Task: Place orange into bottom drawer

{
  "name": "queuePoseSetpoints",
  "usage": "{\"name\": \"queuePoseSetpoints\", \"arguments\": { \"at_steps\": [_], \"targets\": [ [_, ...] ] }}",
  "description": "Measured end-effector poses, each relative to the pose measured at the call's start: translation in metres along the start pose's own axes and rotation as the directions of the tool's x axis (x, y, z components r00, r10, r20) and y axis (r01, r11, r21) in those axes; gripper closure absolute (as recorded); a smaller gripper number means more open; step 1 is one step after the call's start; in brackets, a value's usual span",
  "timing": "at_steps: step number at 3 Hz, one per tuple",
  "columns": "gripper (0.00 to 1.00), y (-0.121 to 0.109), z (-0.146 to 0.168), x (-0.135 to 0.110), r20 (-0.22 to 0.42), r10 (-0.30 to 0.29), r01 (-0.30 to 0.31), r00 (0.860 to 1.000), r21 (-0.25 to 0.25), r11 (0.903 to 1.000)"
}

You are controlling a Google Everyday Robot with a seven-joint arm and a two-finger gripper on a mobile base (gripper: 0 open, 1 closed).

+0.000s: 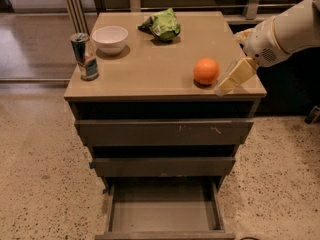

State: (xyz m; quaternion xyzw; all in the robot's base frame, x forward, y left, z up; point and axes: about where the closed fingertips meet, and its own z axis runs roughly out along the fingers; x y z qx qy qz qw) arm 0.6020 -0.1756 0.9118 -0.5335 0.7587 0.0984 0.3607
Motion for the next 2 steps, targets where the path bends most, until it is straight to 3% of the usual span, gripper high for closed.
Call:
{"name": "queuePoseSetpoints", "arguments": {
  "at_steps": [2],
  "targets": [
    [0.0, 0.0073, 0.0081, 0.0018, 0.02, -0.02, 0.02, 1.0, 0.015, 0.9997]
  ]
}}
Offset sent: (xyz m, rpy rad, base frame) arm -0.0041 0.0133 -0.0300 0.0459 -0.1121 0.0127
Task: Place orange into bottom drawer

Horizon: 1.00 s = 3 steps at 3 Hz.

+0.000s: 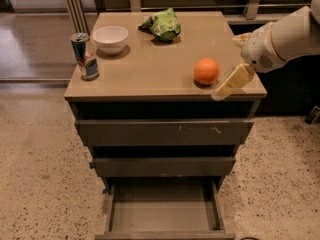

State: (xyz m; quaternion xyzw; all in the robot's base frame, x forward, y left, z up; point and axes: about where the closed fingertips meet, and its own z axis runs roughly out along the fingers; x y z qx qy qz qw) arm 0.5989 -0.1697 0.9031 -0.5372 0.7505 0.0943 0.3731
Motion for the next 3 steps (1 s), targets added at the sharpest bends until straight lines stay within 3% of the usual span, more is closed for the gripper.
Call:
{"name": "queuePoseSetpoints", "arguments": {
  "at_steps": [2, 3],
  "targets": [
    [0.0, -0.005, 0.036, 0.002, 0.094, -0.016, 0.012, 0.995, 0.047, 0.9988],
    [0.0, -0.02, 0.053, 0.004, 0.132, -0.014, 0.004, 0.991, 0.08, 0.9968]
  ]
}}
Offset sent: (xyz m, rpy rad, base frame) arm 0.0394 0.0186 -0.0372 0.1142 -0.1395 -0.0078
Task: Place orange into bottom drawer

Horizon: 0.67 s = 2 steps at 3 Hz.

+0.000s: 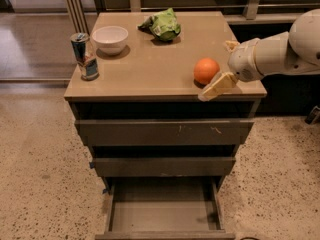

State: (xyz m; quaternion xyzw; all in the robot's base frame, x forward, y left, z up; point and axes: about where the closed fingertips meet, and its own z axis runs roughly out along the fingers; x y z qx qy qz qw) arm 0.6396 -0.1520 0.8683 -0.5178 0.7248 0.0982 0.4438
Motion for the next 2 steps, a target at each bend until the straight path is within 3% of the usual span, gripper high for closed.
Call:
{"name": "queuePoseSetpoints", "arguments": {
  "at_steps": [2],
  "targets": [
    [0.0, -0.028, 0.018, 0.014, -0.002, 0.034, -0.034, 0.999, 0.031, 0.9989]
  ]
}}
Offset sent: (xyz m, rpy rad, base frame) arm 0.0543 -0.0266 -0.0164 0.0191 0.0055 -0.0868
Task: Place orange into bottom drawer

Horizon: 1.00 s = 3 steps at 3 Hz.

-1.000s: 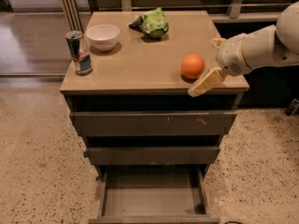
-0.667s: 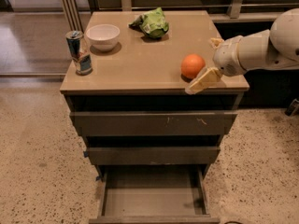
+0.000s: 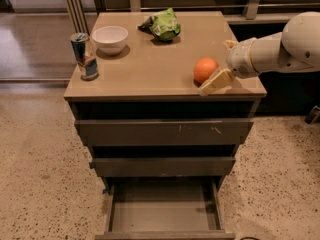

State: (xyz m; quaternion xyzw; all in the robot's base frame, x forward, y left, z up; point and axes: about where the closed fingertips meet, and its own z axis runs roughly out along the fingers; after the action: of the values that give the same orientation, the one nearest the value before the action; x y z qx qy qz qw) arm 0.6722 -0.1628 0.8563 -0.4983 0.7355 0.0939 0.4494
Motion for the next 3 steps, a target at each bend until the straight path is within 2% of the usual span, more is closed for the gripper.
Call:
{"name": "queuePoseSetpoints", "arguments": {
  "at_steps": [1, 2, 3],
  "targets": [
    [0.0, -0.0102, 0.0068, 0.0053, -0.006, 0.016, -0.016, 1.0, 0.006, 0.9999],
    [0.15, -0.0112, 0.0074, 0.0058, -0.006, 0.018, -0.017, 1.0, 0.007, 0.9998],
    [0.38, -0.0112, 0.0074, 0.0058, -0.006, 0.018, -0.017, 1.0, 0.007, 0.9998]
  ]
}}
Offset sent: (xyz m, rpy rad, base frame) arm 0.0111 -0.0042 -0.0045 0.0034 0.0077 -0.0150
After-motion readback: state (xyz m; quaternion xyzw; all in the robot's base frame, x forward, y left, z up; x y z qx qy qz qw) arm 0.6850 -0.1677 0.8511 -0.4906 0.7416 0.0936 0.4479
